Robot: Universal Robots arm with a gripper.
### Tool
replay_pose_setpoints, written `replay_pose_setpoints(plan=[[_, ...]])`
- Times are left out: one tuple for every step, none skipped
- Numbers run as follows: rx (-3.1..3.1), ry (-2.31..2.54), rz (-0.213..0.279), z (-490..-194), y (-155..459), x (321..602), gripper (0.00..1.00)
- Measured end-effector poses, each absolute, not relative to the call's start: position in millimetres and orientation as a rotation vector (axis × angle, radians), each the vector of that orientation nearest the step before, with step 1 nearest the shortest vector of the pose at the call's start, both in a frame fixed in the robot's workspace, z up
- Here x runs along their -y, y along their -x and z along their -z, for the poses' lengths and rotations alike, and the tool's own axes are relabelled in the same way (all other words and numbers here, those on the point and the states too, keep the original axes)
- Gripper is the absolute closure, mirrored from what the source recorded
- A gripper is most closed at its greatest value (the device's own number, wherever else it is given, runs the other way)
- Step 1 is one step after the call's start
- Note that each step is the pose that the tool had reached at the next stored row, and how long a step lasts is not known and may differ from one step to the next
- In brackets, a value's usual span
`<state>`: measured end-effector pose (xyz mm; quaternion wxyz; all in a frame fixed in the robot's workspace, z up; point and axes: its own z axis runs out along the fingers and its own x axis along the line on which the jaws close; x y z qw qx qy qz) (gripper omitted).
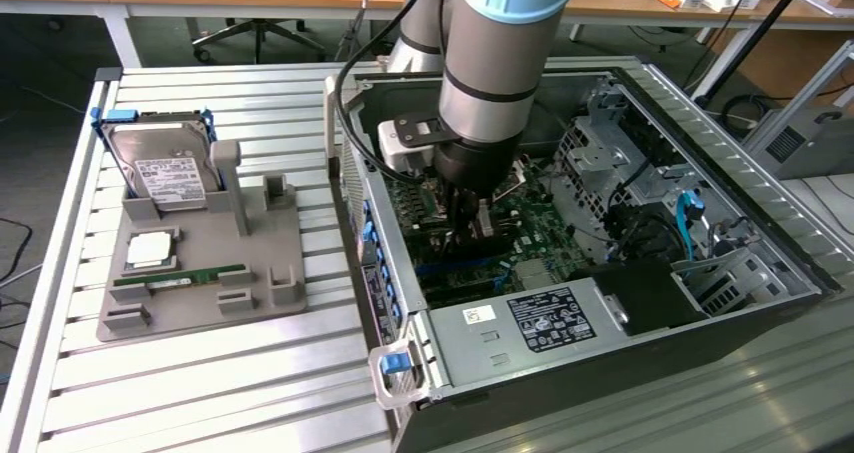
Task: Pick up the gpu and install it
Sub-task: 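Insert the gpu into the slot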
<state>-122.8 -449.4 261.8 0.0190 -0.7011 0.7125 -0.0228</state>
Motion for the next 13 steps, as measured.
replay_pose_setpoints(plan=[[-2.212,2.176,0.071,-261.8,122.8,449.4,0.73],[-2.212,2.176,0.071,-261.7,122.8,449.4,0.73],[-2.212,2.176,0.071,-261.7,122.8,449.4,0.73],[-2.212,2.176,0.071,-261.7,122.9,449.4,0.73],[-2.212,2.176,0.071,-261.7,122.9,449.4,0.73],[-2.212,2.176,0.071,-261.7,123.0,449.4,0.73],[-2.212,2.176,0.071,-261.7,123.1,449.4,0.73],[-2.213,2.175,0.071,-261.7,123.3,449.4,0.73],[-2.214,2.174,0.071,-261.7,123.4,449.4,0.73],[-2.216,2.172,0.071,-261.7,123.5,449.4,0.73],[-2.221,2.167,0.071,-261.7,123.5,449.4,0.73],[-2.223,2.165,0.071,-261.7,123.6,449.5,0.73],[-2.226,2.162,0.072,-261.7,123.5,449.5,0.73]])
